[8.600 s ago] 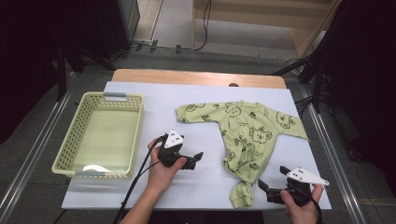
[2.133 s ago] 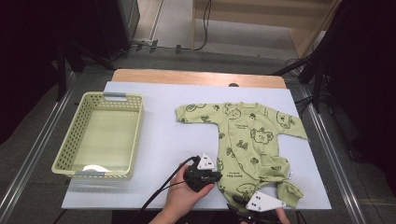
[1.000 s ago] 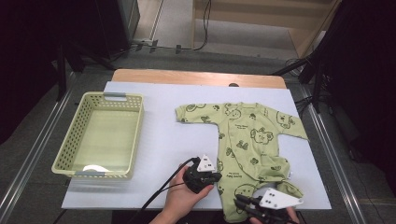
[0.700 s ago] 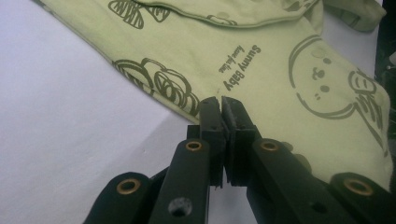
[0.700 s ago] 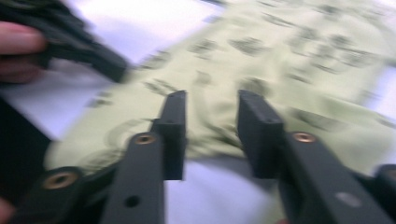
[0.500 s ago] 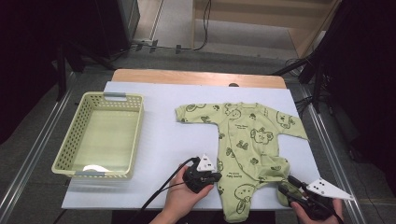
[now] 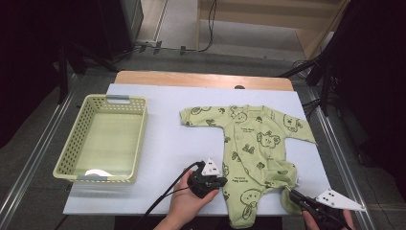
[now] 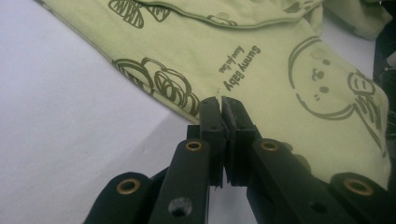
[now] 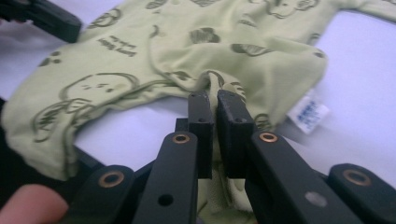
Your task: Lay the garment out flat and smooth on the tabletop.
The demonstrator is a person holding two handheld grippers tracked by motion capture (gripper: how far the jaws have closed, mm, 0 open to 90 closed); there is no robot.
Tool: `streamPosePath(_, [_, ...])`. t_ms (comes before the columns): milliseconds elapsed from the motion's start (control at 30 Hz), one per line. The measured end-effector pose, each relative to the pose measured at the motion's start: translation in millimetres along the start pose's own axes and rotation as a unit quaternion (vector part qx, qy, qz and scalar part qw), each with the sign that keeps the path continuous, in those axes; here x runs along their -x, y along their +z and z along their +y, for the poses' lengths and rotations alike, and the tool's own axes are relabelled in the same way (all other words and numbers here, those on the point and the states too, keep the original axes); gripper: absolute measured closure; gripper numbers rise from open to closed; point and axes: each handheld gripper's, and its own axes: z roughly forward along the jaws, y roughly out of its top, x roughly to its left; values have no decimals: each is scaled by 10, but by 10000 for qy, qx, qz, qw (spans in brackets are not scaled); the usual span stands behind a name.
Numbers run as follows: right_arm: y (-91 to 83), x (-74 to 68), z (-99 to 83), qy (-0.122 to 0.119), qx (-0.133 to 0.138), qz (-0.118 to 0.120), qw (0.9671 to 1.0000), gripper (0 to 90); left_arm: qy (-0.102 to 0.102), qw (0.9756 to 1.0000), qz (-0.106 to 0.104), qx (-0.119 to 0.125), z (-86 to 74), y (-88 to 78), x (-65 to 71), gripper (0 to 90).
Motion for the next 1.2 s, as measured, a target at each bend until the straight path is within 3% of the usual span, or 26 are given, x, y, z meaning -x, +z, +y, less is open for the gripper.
streamPosePath(300, [89, -304, -35, -227, -179, 318, 9991, 828, 30, 10000, 29, -12, 1, -3, 5, 877])
streamPosePath(533, [185, -438, -71, -378, -414, 581, 9967, 811, 11, 10000, 23, -3, 0, -1, 5, 878])
streamPosePath(600, [151, -436, -50, -393, -293, 728, 9961, 763, 3, 10000, 17, 8, 0, 0, 6, 878])
streamPosePath(700, [-3, -388, 35, -375, 107, 866, 9955, 641, -5, 10000, -3, 15, 0, 2, 1, 878])
streamPosePath(767, [-113, -327, 87, -386, 288, 798, 9956, 590, -10, 10000, -3, 6, 1, 1, 1, 878])
streamPosePath(867, [-211, -168, 88, -202, 476, 498, 9974, 596, 1, 10000, -4, -4, 1, 1, -1, 878])
streamPosePath(1033, [-127, 56, -57, 182, 167, -61, 9997, 597, 17, 10000, 10, -20, 2, 0, 1, 878])
streamPosePath(1200, [77, 105, -171, 295, -247, -75, 9992, 544, 18, 10000, 14, -11, 1, 1, 3, 879])
